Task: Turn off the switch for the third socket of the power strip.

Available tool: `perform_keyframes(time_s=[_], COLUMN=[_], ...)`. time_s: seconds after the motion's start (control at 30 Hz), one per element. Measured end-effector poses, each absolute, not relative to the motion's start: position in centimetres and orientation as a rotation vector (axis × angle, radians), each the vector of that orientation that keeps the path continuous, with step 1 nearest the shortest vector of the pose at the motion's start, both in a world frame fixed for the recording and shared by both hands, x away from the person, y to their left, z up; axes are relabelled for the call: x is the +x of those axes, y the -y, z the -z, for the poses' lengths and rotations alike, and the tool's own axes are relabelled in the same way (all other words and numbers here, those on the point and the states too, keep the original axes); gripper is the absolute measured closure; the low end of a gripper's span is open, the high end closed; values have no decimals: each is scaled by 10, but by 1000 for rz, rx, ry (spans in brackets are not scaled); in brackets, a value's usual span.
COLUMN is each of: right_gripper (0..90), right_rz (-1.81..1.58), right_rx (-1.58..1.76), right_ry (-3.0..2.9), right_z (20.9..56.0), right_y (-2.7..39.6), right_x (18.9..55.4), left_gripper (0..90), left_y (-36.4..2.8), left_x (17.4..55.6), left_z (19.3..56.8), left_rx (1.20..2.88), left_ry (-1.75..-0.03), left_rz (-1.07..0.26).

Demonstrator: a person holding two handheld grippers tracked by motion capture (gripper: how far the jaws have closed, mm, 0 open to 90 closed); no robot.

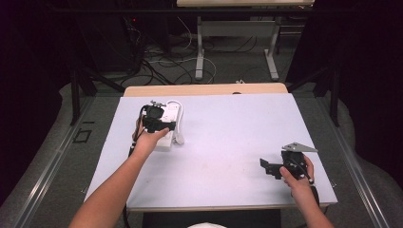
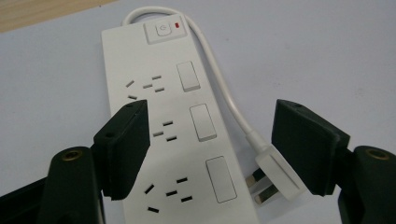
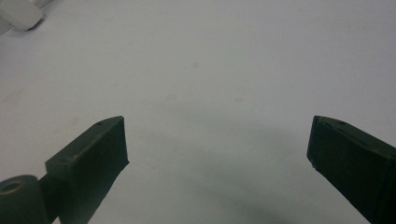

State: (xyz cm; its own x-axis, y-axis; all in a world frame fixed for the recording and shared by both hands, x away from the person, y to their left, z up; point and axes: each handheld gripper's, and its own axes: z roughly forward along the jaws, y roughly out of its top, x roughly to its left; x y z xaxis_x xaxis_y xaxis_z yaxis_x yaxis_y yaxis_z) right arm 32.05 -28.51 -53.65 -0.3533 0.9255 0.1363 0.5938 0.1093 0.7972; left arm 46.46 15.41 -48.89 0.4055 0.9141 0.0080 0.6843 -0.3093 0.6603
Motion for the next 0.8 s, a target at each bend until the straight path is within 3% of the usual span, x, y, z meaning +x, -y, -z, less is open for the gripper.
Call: perform_keyframes(time_s=[0.3, 0.63, 0.8], right_gripper=[46, 45, 45], right_rz=[-1127, -1130, -1129], right_rx=[1469, 1469, 1464], right_ry=[-2011, -2011, -2015], right_z=[536, 536, 536], right_y=[285, 285, 285], right_x=[320, 320, 320], left_gripper=[264, 137, 0], left_y=[-157, -160, -162], left_x=[465, 463, 461], left_z=[489, 488, 489], left_rx=[2075, 2038, 2026], left_ry=[-1333, -1357, -1350], left_rz=[-498, -468, -402])
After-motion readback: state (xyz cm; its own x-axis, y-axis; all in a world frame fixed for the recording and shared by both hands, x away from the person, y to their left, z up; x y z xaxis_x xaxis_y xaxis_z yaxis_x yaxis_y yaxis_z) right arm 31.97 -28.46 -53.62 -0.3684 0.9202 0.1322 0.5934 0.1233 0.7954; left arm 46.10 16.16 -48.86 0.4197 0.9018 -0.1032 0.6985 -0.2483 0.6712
